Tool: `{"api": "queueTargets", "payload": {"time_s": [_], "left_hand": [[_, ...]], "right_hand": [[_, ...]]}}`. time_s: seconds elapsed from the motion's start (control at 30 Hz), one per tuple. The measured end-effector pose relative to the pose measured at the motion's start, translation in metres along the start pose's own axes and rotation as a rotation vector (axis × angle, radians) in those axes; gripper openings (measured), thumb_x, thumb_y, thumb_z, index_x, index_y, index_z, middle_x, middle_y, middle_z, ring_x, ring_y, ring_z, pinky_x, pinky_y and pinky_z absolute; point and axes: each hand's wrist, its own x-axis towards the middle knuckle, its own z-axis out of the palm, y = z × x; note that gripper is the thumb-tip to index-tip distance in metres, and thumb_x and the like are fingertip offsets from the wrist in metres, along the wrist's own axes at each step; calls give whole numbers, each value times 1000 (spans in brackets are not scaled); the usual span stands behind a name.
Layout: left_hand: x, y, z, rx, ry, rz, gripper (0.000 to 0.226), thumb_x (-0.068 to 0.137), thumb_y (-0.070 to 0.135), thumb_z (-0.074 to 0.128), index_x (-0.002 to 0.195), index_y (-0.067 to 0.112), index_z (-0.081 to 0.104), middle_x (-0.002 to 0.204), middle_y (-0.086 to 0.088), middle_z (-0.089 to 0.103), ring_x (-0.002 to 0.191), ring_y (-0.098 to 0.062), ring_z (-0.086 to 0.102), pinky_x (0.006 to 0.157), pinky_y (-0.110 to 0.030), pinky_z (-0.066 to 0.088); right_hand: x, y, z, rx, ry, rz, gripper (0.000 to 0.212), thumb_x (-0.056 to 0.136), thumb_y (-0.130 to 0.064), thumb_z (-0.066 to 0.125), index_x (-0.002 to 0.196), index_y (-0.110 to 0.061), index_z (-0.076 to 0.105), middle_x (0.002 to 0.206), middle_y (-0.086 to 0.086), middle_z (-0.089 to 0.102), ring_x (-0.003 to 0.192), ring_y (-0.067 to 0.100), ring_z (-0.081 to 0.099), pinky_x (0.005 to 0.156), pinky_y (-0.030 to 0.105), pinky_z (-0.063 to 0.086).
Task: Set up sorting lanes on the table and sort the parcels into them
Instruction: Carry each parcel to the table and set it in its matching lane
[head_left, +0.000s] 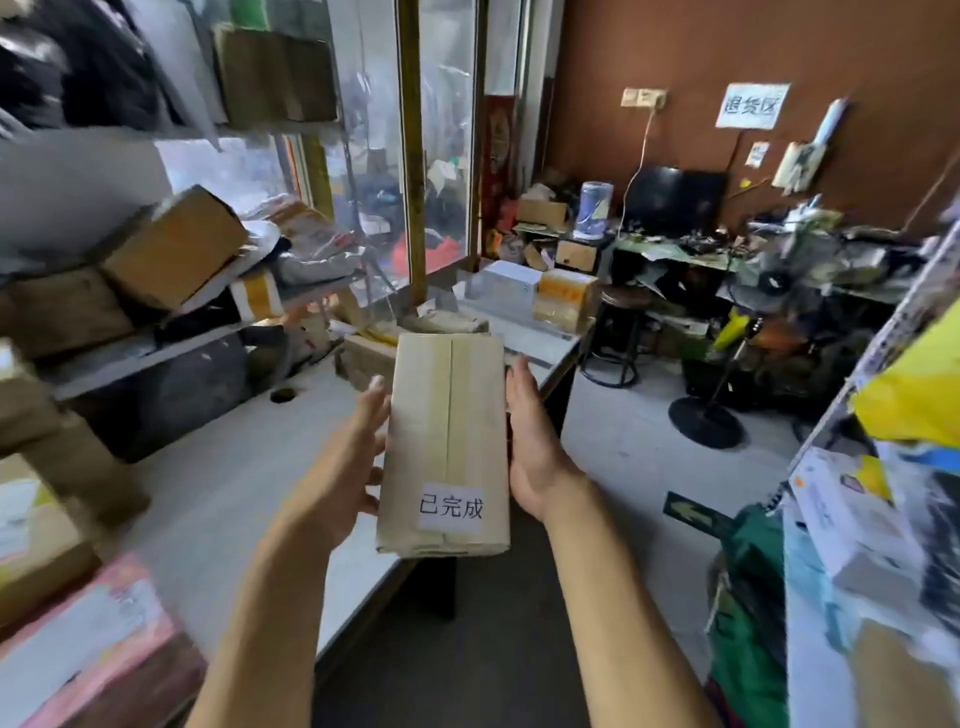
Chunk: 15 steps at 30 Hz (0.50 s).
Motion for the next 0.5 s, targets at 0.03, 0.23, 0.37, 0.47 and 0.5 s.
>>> {"api": "queueTargets", "payload": {"time_s": [0.03, 0.23, 0.37, 0.47, 0.5], "left_hand": [[10, 1, 14, 10, -35, -4, 61, 88, 81, 24, 135, 51, 52, 130, 2, 65, 108, -33, 67, 94, -62, 52], [91, 9, 91, 33, -159, -49, 43, 90, 78, 26, 104, 56, 60, 117, 4, 70, 103, -32, 69, 91, -58, 53], [164, 18, 142, 41, -226, -39, 52, 89, 78, 28, 108, 49, 67, 115, 3, 71, 102, -30, 69, 75, -43, 55], [222, 32, 182, 42, -223, -31, 58, 91, 77, 28, 121, 41, 61, 119, -5, 69, 101, -32, 67, 74, -42, 54], [241, 40, 193, 28, -230, -38, 58, 91, 77, 28, 123, 40, 60, 119, -6, 68, 102, -33, 67, 77, -44, 54]], "right_hand": [[3, -1, -14, 6, 44, 2, 56, 103, -66, 19, 128, -42, 62, 127, -10, 71, 117, 7, 66, 101, 37, 54], [40, -11, -105, -19, 136, 19, 61, 104, -63, 14, 118, -39, 68, 110, -13, 77, 100, 0, 72, 80, 24, 59], [91, -20, -166, -63, 215, 13, 70, 103, -66, 13, 140, -30, 60, 130, -5, 71, 118, 9, 66, 95, 31, 56], [140, -37, -208, -85, 257, 36, 74, 101, -71, 13, 142, -29, 59, 135, 0, 68, 128, 19, 61, 112, 46, 46], [157, -46, -221, -87, 262, 49, 75, 100, -72, 14, 142, -29, 59, 135, 0, 68, 129, 20, 60, 114, 50, 43]]}}
